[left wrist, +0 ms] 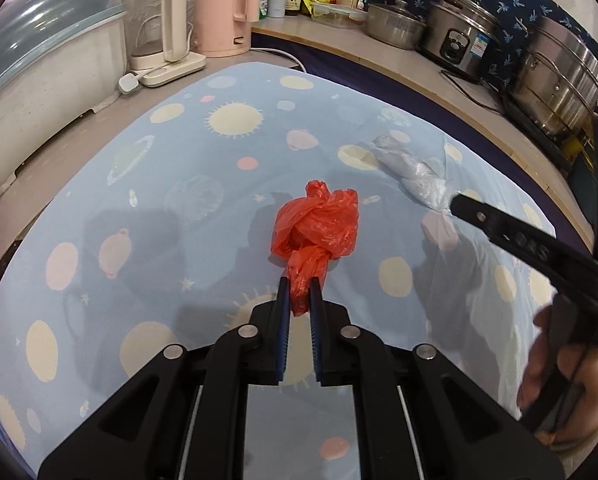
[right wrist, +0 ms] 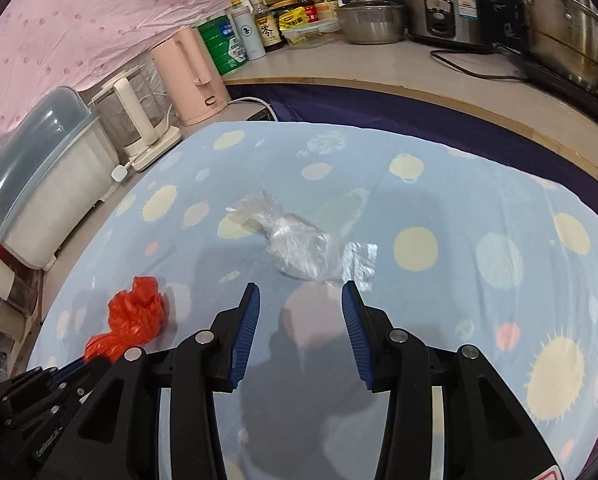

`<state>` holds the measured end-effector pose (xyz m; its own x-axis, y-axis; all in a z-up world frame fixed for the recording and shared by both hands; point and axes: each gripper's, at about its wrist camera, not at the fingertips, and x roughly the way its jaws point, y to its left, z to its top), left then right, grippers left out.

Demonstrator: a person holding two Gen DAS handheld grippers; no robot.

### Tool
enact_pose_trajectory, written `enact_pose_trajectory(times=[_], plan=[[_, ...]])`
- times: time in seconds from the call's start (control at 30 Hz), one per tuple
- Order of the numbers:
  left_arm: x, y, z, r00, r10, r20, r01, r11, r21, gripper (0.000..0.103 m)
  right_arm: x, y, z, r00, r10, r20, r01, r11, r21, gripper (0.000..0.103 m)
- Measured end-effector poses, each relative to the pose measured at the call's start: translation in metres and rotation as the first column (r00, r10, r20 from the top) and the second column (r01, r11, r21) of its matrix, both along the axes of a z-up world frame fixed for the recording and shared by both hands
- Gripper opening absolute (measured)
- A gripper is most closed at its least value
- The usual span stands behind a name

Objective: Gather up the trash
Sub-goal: 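Grasp the red plastic bag with the left tool while the right tool grasps the clear wrapper, then carry the red bag and clear wrapper over the pink bin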

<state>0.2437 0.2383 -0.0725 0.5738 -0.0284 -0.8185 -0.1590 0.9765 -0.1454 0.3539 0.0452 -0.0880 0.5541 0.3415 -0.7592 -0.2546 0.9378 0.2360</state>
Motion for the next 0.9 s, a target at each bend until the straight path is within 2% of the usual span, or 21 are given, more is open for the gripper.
enact_pose_trajectory(times=[0.1,0.2,0.33,0.37,0.47,0.53,0.67,0.9], plan=[[0.001,0.005,0.001,1.000,0.004,-0.002,-0.004,1.000,-0.004,0.009,0.020,0.012,-0.002,1.000,0.024,0.006,-0.024,1.000,-0.020,0.056],[0.002,0.007,0.000,1.000,0.007,-0.002,-0.007,1.000,-0.013,0.009,0.033,0.023,-0.004,0.999,0.045,0.023,-0.043,0.997,-0.057,0.060],[0.003,0.008,-0.004,1.000,0.006,-0.010,-0.006,1.000,-0.025,0.009,0.047,0.032,-0.014,0.998,0.060,0.005,-0.059,0.995,-0.085,0.060],[0.004,0.007,-0.005,1.000,0.004,-0.011,-0.004,1.000,-0.026,0.009,0.048,0.032,-0.017,0.998,0.061,-0.003,-0.061,0.994,-0.087,0.059],[0.004,0.005,-0.007,1.000,-0.004,-0.014,0.004,1.000,-0.030,0.009,0.048,0.031,-0.025,0.998,0.056,-0.037,-0.059,0.995,-0.077,0.030],[0.002,0.003,-0.006,1.000,-0.011,-0.013,0.010,0.999,-0.034,0.009,0.043,0.029,-0.028,0.998,0.054,-0.043,-0.057,0.996,-0.069,0.021],[-0.006,-0.003,-0.001,1.000,-0.025,-0.006,0.024,0.999,-0.039,0.009,0.025,0.020,-0.023,0.998,0.043,-0.039,-0.045,0.998,-0.048,0.016],[-0.035,-0.027,0.017,0.996,-0.089,0.019,0.090,0.995,-0.047,0.009,-0.041,-0.019,0.010,1.000,0.000,-0.018,0.000,1.000,0.020,0.016]])
